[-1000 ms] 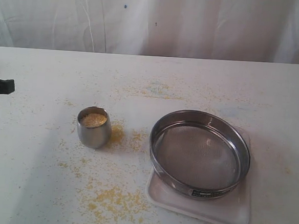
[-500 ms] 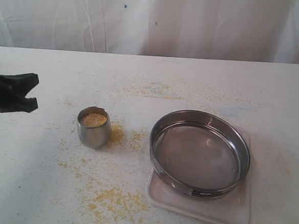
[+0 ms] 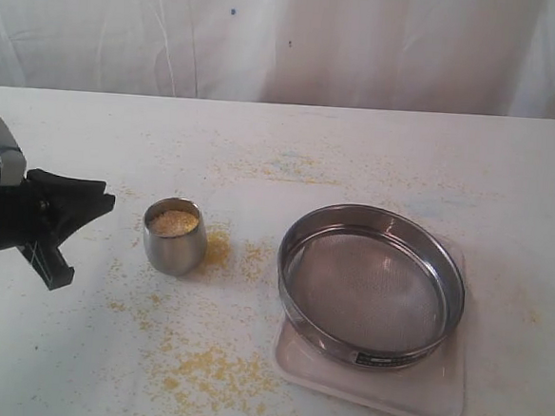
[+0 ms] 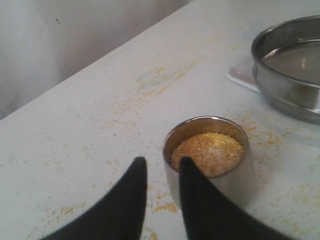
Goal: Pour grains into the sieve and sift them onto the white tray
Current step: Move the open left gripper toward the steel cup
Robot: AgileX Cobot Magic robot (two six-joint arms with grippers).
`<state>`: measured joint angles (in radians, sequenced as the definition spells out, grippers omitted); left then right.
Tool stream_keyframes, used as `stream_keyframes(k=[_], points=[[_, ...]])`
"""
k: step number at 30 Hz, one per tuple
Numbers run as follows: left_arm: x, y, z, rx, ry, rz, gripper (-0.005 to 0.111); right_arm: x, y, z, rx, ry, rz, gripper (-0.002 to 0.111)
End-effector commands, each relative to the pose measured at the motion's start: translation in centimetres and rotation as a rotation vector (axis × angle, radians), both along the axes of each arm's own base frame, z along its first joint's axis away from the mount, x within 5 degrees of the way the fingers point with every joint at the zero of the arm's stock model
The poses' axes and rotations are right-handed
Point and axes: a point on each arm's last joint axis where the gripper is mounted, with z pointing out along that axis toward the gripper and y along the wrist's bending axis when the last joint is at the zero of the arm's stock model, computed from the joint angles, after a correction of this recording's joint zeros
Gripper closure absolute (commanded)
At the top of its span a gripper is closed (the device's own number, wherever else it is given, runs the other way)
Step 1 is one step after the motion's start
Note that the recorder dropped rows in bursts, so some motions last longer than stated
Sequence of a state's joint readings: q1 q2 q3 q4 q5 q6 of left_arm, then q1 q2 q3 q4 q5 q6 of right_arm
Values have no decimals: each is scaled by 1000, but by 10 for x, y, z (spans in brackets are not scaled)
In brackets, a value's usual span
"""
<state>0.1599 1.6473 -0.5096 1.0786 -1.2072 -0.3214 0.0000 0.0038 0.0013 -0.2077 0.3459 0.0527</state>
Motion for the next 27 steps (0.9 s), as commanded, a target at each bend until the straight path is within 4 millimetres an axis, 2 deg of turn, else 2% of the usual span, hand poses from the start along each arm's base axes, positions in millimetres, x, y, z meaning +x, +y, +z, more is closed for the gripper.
stream_keyframes(k=[1, 3, 5, 15, 20, 23, 27], points=[[-6, -4, -3, 38, 8, -73, 30, 0, 0, 1, 1, -7, -2, 108], [-6, -4, -2, 27, 0, -71, 9, 0, 0, 1, 1, -7, -2, 108], [-6, -4, -2, 25, 2, -71, 1, 0, 0, 1, 1, -7, -2, 108], [-9, -7, -4, 52, 7, -122, 2, 0, 0, 1, 1, -7, -2, 108], [-9, -17, -6, 37, 18, -148, 2, 0, 0, 1, 1, -7, -2, 108], [-4, -22, -10, 62, 4, -115, 2, 0, 0, 1, 1, -7, -2, 108], [3, -21, -14, 9, -2, -33, 2, 0, 0, 1, 1, -7, -2, 108]])
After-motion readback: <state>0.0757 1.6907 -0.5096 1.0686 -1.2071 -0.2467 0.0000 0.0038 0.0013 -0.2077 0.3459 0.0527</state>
